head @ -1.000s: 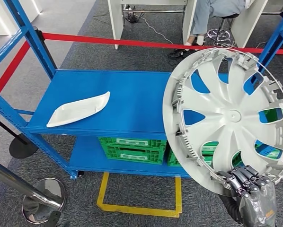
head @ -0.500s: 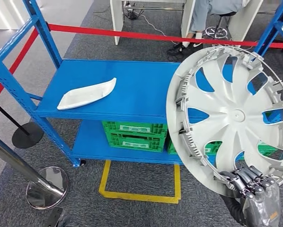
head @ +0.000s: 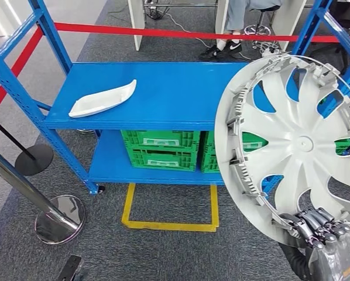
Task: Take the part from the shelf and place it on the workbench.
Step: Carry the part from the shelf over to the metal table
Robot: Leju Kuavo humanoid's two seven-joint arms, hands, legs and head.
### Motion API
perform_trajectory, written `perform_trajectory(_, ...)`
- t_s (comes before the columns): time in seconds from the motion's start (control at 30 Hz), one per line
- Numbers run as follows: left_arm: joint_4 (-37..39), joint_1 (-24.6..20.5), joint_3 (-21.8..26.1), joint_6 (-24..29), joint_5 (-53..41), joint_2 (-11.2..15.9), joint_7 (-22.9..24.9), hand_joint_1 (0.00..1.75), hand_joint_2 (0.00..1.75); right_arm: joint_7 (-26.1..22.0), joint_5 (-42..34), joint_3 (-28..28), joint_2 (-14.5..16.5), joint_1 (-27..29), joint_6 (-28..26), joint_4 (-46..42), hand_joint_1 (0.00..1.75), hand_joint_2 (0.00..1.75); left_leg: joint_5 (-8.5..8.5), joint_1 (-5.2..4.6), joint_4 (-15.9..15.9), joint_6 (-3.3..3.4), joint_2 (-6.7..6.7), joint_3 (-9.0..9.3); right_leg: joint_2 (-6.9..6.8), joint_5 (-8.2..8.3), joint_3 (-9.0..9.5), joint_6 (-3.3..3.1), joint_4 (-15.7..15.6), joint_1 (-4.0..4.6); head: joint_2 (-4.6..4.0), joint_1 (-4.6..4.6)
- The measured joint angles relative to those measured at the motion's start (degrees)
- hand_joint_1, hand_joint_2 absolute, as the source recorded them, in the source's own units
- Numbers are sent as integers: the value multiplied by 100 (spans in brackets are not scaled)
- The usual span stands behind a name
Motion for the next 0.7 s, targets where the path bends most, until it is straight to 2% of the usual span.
perform_trajectory(0.03,-9,11,-4,-1,-6,-1,2,0,175,-2,-4,1,0,5,0,-2,175,175,-225,14,163,-45,-36,-42,11,65,-65,-38,0,-12,0,-5)
perform_trajectory(0.1,-31,17,-10,-5,-23,0,5,0,175,-2,-1,1,1,11,0,-10,175,175,-870,51,807,-122,-99,-156,48,194,-207,-80,21,-18,0,-18)
perform_trajectory(0.13,-40,12,-10,-9,-33,1,6,0,175,0,5,0,2,13,0,-18,175,175,-1103,67,1184,-145,-107,-202,70,259,-287,-82,42,-18,0,-20)
perform_trajectory(0.17,-49,5,-10,-18,-48,0,7,0,175,2,4,1,2,15,0,-26,175,175,-1189,82,1463,-158,-110,-202,95,322,-377,-76,71,-18,0,-21)
perform_trajectory(0.2,-57,-2,-10,-28,-63,-3,7,0,175,1,-12,2,2,18,0,-36,175,175,-1133,93,1573,-161,-113,-135,123,382,-474,-67,105,-19,0,-21)
perform_trajectory(0.23,-65,-5,-11,-37,-79,-6,8,0,175,-2,-40,4,2,22,0,-49,175,175,-987,103,1472,-153,-122,21,153,437,-581,-55,141,-20,0,-21)
perform_trajectory(0.27,-72,-6,-11,-44,-92,-10,7,0,175,-8,-73,7,2,25,0,-65,175,175,-821,109,1179,-136,-154,259,185,487,-678,-39,176,-21,0,-22)
perform_trajectory(0.3,-78,-6,-12,-46,-103,-13,7,0,175,-14,-102,9,3,27,0,-85,175,175,-726,107,770,-108,-218,543,218,532,-759,-19,206,-17,0,-21)
perform_trajectory(0.33,-81,-3,-13,-47,-114,-15,5,0,175,-20,-116,9,5,27,0,-104,175,175,-701,106,353,-80,-281,801,245,580,-822,8,232,-13,0,-17)
perform_trajectory(0.37,-82,1,-13,-47,-122,-16,3,0,175,-24,-124,10,7,27,0,-122,175,175,-721,100,40,-57,-336,983,266,626,-872,38,250,-11,0,-15)
perform_trajectory(0.4,-84,4,-13,-47,-127,-18,2,0,175,-26,-127,10,8,27,0,-136,175,175,-761,93,-138,-42,-367,1073,284,672,-911,70,256,-10,0,-13)
perform_trajectory(0.5,-85,4,-13,-48,-129,-27,1,0,175,-34,-128,16,10,41,0,-172,175,175,-720,82,-237,13,-313,1031,323,762,-1010,171,242,-37,0,-15)
perform_trajectory(0.53,-86,2,-14,-48,-129,-32,1,0,175,-36,-129,20,10,49,0,-182,175,175,-678,86,-265,58,-273,993,300,689,-1069,196,284,-41,0,-7)
perform_trajectory(0.57,-88,4,-14,-49,-129,-36,1,0,175,-35,-128,24,11,55,0,-190,175,175,-630,90,-292,110,-224,947,264,519,-1145,214,423,-41,0,5)
perform_trajectory(0.6,-90,6,-15,-49,-130,-39,1,0,175,-34,-126,27,11,58,0,-193,175,175,-584,91,-308,154,-176,896,215,261,-1242,219,680,-44,0,20)
perform_trajectory(0.67,-94,24,-14,-48,-133,-38,1,0,175,-26,-146,31,11,62,0,-195,175,175,-500,66,-279,200,-90,773,171,-222,-1433,239,1430,-43,0,36)
perform_trajectory(0.7,-95,34,-14,-45,-140,-37,2,0,175,-27,-171,33,11,70,0,-197,175,175,-462,52,-255,204,-43,705,168,-316,-1474,249,1740,-43,0,35)
